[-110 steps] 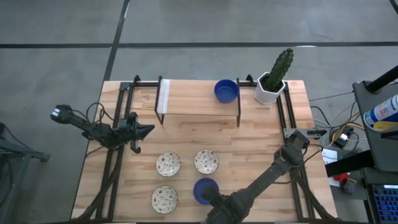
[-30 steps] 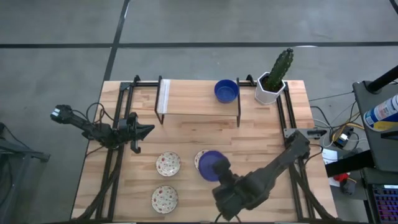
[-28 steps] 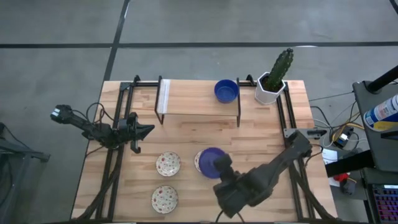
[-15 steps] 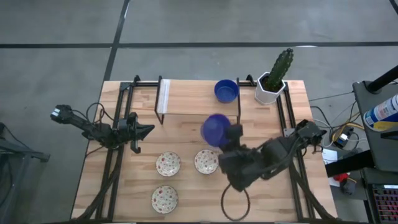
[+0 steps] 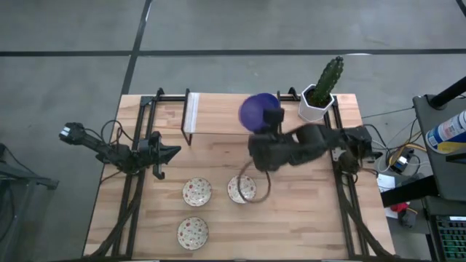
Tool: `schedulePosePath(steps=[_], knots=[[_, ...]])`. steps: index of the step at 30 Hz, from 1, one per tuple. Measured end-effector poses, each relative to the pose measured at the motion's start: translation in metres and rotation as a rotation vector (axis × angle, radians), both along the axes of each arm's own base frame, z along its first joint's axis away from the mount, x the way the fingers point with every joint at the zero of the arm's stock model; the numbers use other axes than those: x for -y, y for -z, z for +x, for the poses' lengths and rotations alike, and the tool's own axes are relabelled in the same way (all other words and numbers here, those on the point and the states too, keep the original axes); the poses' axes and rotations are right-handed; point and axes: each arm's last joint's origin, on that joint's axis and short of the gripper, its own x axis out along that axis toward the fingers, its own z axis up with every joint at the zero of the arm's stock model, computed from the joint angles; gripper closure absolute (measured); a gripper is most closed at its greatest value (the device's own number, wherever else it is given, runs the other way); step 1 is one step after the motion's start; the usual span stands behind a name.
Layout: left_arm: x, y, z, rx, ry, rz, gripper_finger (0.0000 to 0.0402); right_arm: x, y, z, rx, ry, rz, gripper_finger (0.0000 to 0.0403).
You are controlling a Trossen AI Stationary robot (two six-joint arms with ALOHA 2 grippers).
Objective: Pick & Place Mini bowls
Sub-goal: Stack the blue bowl on top of the other blue bowl on the shelf
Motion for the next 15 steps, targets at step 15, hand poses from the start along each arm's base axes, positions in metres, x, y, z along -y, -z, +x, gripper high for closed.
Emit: schedulePosePath(steps=[15], knots=[[0.0, 0.0, 0.0, 0.001, 0.0, -0.001, 0.0401, 0.113, 0.005, 0.006, -0.073, 0.178, 0.211, 0.0394]])
